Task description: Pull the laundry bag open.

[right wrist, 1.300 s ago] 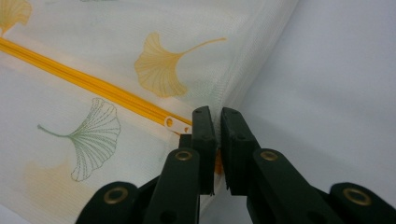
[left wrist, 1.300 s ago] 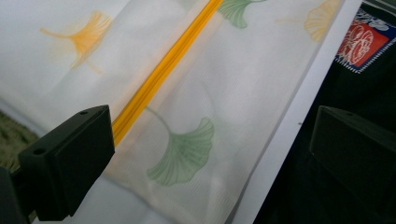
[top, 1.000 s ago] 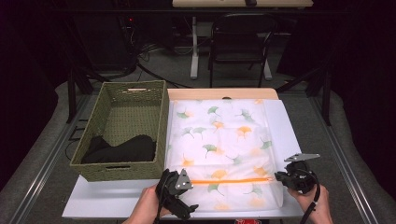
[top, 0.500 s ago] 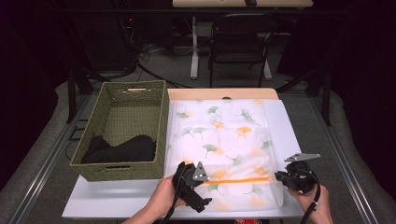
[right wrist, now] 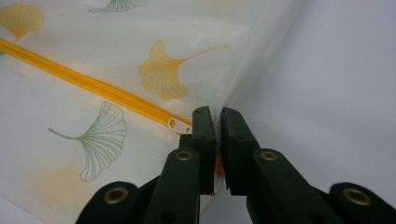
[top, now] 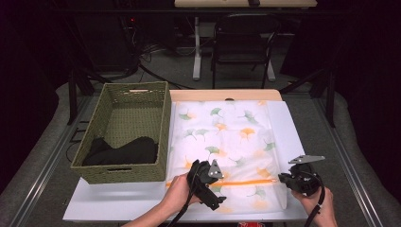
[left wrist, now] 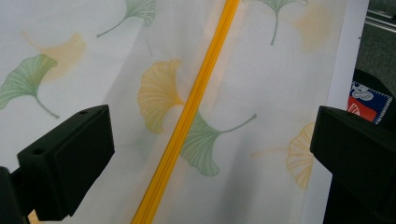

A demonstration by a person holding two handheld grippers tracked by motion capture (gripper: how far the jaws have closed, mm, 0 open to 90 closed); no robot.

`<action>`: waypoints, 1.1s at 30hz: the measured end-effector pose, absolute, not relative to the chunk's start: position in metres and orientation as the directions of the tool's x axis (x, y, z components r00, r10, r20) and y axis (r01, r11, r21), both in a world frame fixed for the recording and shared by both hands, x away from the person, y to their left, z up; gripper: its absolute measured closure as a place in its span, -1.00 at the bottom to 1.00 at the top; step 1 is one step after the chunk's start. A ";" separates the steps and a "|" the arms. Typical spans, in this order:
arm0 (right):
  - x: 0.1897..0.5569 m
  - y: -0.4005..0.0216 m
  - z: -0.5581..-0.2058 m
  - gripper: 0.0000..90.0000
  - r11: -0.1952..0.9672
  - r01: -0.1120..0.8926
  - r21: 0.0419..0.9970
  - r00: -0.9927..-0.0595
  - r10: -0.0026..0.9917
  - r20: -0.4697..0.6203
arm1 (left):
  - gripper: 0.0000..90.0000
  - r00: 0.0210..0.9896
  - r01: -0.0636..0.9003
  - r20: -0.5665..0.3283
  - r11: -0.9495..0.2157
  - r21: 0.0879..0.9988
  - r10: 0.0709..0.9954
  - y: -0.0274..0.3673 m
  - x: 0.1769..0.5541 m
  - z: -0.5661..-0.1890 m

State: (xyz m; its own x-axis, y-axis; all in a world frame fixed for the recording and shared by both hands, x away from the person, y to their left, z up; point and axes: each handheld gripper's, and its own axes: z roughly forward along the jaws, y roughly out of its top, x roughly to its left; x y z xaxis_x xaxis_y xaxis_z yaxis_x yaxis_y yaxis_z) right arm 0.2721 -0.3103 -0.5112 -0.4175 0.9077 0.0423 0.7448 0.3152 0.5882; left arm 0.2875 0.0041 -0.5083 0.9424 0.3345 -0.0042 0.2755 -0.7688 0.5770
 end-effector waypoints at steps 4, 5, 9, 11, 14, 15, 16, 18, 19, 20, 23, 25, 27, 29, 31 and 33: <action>0.272 -0.310 -0.511 0.89 0.315 0.745 0.588 -0.416 0.909 0.039 | -1.00 0.945 0.272 -0.008 -0.771 0.576 0.328 -0.006 0.290 -0.510; 0.272 -0.310 -0.511 0.89 0.315 0.745 0.588 -0.416 0.909 0.039 | -1.00 0.946 0.271 -0.009 -0.771 0.576 0.325 -0.009 0.290 -0.510; 0.272 -0.310 -0.511 0.89 0.316 0.743 0.590 -0.417 0.908 0.039 | -1.00 0.951 0.260 -0.013 -0.772 0.581 0.310 -0.022 0.293 -0.509; 0.272 -0.310 -0.511 0.89 0.311 0.741 0.595 -0.415 0.909 0.042 | -1.00 0.952 0.259 -0.019 -0.768 0.586 0.306 -0.030 0.294 -0.510; 0.272 -0.310 -0.511 0.89 0.311 0.741 0.596 -0.416 0.908 0.043 | -1.00 0.955 0.254 -0.028 -0.771 0.584 0.294 -0.040 0.297 -0.512; 0.272 -0.310 -0.511 0.89 0.311 0.741 0.596 -0.416 0.908 0.043 | -1.00 0.957 0.254 -0.032 -0.774 0.580 0.289 -0.043 0.298 -0.513; 0.272 -0.310 -0.511 0.89 0.311 0.740 0.596 -0.416 0.908 0.043 | -1.00 0.958 0.250 -0.032 -0.777 0.578 0.285 -0.047 0.299 -0.514; 0.272 -0.310 -0.510 0.89 0.314 0.740 0.595 -0.418 0.908 0.041 | -1.00 0.960 0.246 -0.034 -0.780 0.576 0.277 -0.053 0.299 -0.515; 0.272 -0.311 -0.510 0.89 0.314 0.739 0.596 -0.418 0.907 0.040 | -1.00 0.961 0.244 -0.035 -0.780 0.576 0.274 -0.056 0.300 -0.516; 0.272 -0.311 -0.510 0.89 0.314 0.738 0.597 -0.419 0.907 0.040 | -1.00 0.961 0.245 -0.037 -0.777 0.580 0.275 -0.058 0.301 -0.516; 0.272 -0.310 -0.510 0.89 0.317 0.738 0.596 -0.419 0.907 0.037 | -1.00 0.963 0.242 -0.043 -0.778 0.580 0.267 -0.066 0.303 -0.518; 0.271 -0.310 -0.510 0.89 0.316 0.736 0.599 -0.420 0.907 0.038 | -1.00 0.964 0.239 -0.045 -0.779 0.579 0.263 -0.071 0.304 -0.518; 0.271 -0.310 -0.509 0.89 0.312 0.734 0.603 -0.419 0.907 0.041 | -1.00 0.964 0.240 -0.050 -0.777 0.582 0.260 -0.076 0.304 -0.519; 0.271 -0.310 -0.509 0.89 0.308 0.735 0.604 -0.415 0.909 0.042 | -1.00 0.964 0.238 -0.047 -0.775 0.586 0.260 -0.079 0.305 -0.519; 0.271 -0.310 -0.509 0.90 0.309 0.733 0.606 -0.416 0.908 0.041 | -0.99 0.965 0.237 -0.051 -0.770 0.593 0.258 -0.083 0.307 -0.520; 0.271 -0.310 -0.508 0.90 0.303 0.733 0.609 -0.415 0.909 0.048 | -0.96 0.965 0.236 -0.054 -0.768 0.595 0.255 -0.086 0.307 -0.520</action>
